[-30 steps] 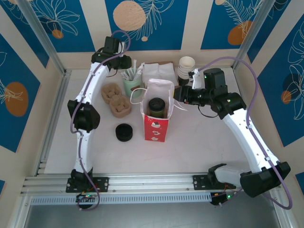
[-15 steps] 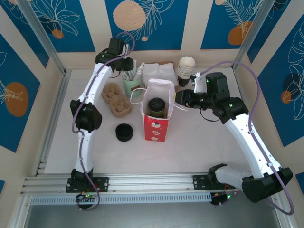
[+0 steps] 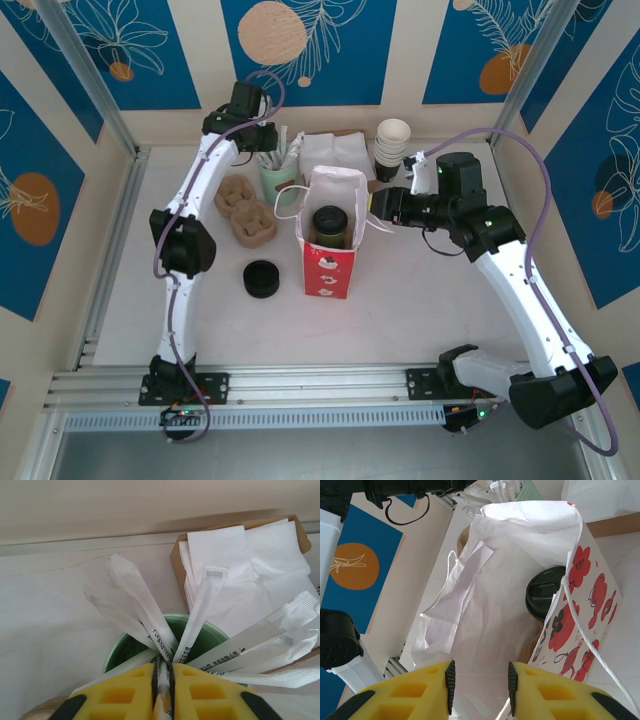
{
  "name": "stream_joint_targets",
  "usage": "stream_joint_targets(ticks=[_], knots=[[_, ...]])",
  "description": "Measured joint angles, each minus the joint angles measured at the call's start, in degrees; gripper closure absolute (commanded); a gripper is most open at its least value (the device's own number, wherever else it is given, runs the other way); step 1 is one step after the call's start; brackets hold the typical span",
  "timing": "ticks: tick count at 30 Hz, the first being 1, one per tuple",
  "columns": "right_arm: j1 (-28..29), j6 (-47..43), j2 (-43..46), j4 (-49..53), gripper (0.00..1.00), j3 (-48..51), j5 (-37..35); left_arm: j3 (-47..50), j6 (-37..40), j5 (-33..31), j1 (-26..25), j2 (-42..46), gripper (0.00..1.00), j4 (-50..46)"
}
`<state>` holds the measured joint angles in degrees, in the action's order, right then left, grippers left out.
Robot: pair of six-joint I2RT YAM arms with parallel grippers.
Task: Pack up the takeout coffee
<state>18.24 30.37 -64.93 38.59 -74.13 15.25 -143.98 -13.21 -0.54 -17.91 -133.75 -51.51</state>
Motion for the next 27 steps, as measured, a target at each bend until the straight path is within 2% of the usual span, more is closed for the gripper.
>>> stream_joint_targets(ticks=[12, 23, 27], knots=[[-0.57, -0.02, 0.24, 0.04, 0.64, 0.0, 0.0, -0.74, 0.33, -0.2, -1.01, 3.15, 0.9, 0.0], [-1.14, -0.02, 0.76, 0.0, 0.65, 0.0, 0.02, -0.66, 3.52, -4.17, -4.81, 23.76, 0.88, -1.68], [-1.62, -0.04, 0.85, -0.07, 0.65, 0.02, 0.0, 3.19, 5.25, -6.4, -7.26, 31.8, 0.87, -1.7]])
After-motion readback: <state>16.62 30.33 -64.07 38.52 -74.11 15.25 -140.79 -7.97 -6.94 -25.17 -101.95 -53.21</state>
